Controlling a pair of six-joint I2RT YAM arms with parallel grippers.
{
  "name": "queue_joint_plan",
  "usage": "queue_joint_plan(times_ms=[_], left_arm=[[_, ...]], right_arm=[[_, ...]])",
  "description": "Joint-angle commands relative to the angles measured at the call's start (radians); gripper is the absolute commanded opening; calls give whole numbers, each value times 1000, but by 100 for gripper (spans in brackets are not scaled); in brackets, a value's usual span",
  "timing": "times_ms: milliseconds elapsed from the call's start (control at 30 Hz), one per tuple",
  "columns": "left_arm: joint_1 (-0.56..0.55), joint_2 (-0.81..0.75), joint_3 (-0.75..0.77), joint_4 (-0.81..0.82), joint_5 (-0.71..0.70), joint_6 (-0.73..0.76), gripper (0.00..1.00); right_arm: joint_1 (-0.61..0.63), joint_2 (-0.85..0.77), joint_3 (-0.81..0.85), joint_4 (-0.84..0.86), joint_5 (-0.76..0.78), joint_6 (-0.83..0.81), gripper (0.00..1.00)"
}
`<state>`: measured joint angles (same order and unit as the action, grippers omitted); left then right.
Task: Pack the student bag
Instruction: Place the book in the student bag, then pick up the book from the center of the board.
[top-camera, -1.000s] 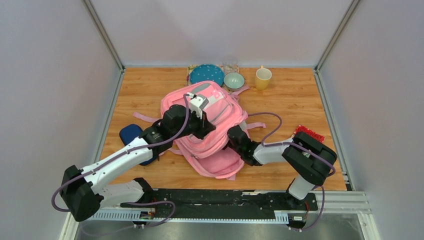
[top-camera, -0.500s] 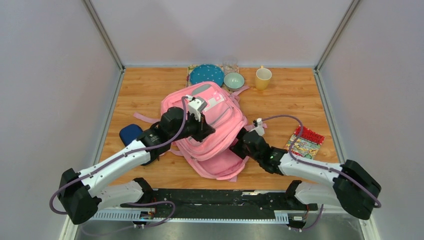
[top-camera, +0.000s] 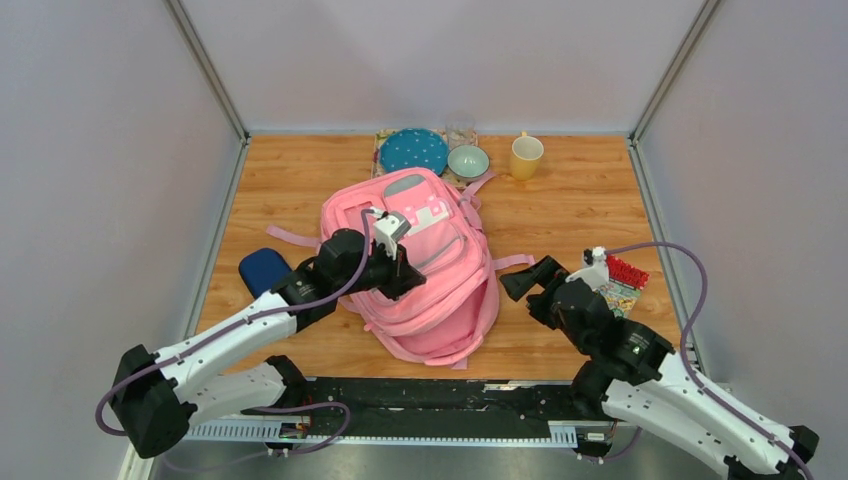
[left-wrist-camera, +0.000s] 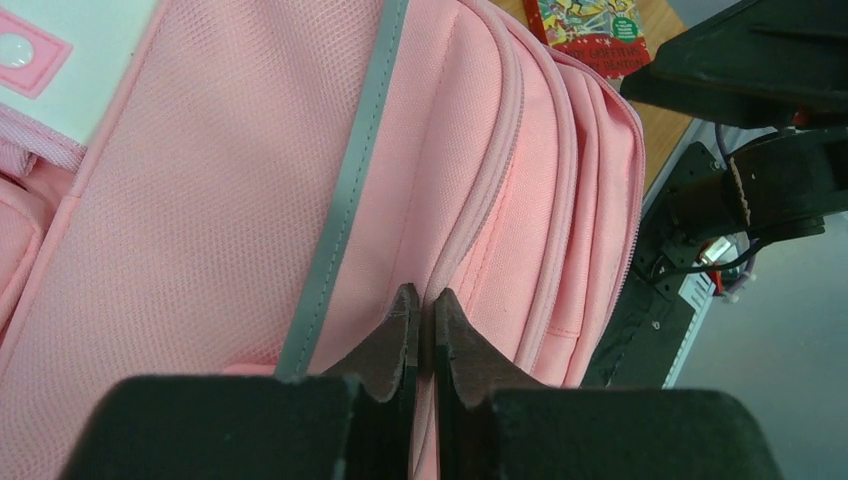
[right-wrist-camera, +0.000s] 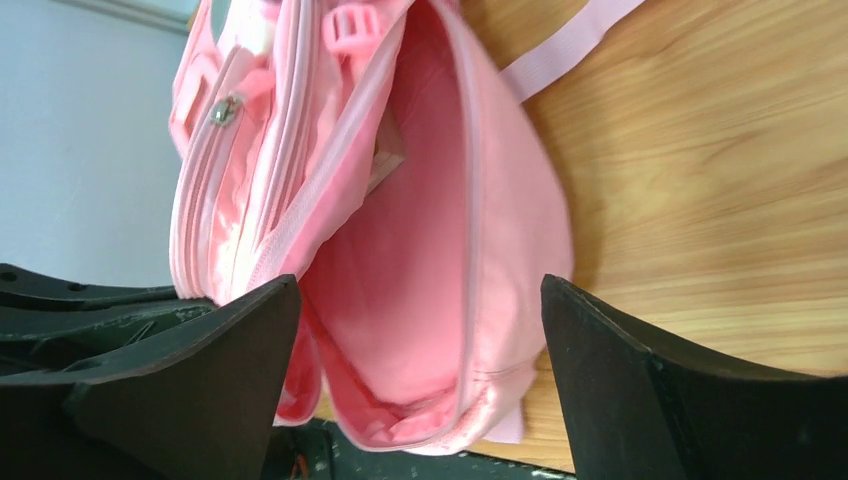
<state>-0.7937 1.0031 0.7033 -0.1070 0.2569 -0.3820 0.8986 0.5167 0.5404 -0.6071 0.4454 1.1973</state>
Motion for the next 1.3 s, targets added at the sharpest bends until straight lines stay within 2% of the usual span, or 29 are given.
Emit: queue_joint_plan(times_ms=[0,33,67,100,133,233,333,400,467,500,633,700,833,1000,1100,1133,1267], left_arm=[[-1,6,36,32,64,-54,13],[-1,9,42,21,70,-52,16],[-2,11,50,12,73,-52,26],[-2,5,50,13,77,-52,32],[-2,0,51,12,71,-54,45],[-2,-20,47,3,35,-58,57],[-1,-40,19,26,18,-70,63],[-2,-38,21,41,16,-74,66],[-4,-17,47,56,27,-74,74],[-9,-3,59,56,28,-69,75],[-35,90,171,47,30,-26,77],[-47,153,212,40,41,-5,77],[-70,256,309,47,65,17,78],[-88,405,390,81,102,22,78],[-99,485,430,101,58,15,78],[-105,517,430,169,48,14,78],[-116,623,488,227,50,3,78]], right_arm=[[-45,-32,87,-190,133,-91,95],[-94,-30,113,-213,103,-109,95],[-128,-26,125,-224,79,-131,95],[-201,-21,138,-230,53,-177,96],[-242,-18,156,-238,-8,-208,96],[-418,20,168,-249,-139,-301,97],[-616,69,170,-250,-302,-366,98],[-750,71,165,-256,-347,-378,98],[-835,68,164,-267,-367,-380,98],[-931,69,168,-285,-369,-381,99],[-1127,123,200,-296,-465,-413,99],[-1212,167,233,-330,-461,-444,99],[-1261,278,297,-392,-277,-482,99],[-1282,301,242,-324,-226,-473,99],[-1308,330,196,-284,-199,-463,99],[-1313,333,175,-270,-186,-462,98],[-1343,362,136,-197,-131,-466,98]])
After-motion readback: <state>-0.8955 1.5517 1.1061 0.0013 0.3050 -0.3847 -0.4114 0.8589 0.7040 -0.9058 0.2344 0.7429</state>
